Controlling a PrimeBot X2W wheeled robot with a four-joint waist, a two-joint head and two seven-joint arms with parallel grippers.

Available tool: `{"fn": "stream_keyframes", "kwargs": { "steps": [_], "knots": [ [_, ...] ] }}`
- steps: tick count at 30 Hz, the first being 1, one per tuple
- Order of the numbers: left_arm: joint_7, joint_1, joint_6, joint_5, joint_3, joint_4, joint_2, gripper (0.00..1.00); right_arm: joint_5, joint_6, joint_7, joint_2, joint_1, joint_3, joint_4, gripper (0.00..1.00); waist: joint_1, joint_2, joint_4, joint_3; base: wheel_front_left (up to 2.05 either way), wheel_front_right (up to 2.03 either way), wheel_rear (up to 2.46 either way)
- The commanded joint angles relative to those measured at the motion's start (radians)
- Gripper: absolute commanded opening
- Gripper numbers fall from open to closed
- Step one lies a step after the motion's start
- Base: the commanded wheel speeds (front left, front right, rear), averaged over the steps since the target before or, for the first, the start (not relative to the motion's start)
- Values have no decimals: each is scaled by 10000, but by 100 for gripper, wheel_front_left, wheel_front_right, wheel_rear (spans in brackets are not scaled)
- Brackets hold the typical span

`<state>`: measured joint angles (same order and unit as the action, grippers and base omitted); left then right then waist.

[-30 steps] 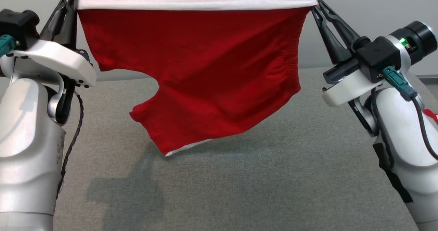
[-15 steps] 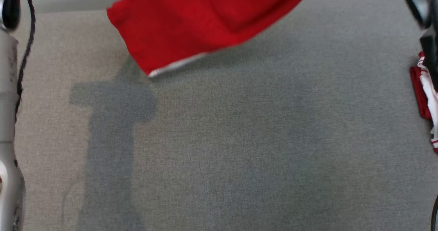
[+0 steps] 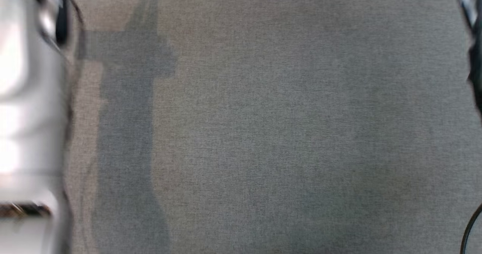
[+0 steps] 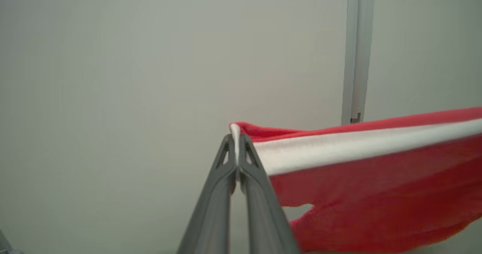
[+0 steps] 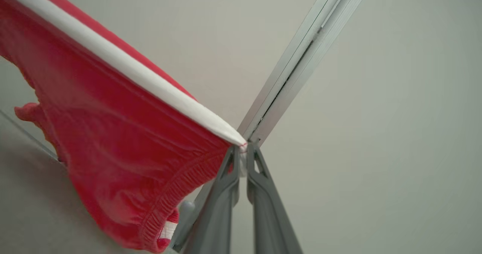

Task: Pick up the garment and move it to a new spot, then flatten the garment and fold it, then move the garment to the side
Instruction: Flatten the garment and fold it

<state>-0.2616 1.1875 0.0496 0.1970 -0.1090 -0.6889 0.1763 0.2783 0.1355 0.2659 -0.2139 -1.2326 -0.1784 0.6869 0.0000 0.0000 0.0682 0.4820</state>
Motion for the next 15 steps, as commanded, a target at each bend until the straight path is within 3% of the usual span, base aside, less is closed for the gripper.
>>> {"fn": "stream_keyframes", "kwargs": {
  "steps": [1,7,15],
  "knots": [
    [-39,-606,-80,165,240,19,42,0,-83,-86,-33,-223,442,133,-29,0,0,0,65,26,0,0,0],
    [-41,-4156,173,346,842,344,-700,0,-1456,-85,-24,142,3575,-446,-713,0,0,0,-28,-532,0,0,0],
    [-43,-7712,104,337,1735,285,-1032,0,-2505,-85,-22,211,7472,-1317,-1492,0,0,0,-235,-2018,0,0,0]
  ]
}}
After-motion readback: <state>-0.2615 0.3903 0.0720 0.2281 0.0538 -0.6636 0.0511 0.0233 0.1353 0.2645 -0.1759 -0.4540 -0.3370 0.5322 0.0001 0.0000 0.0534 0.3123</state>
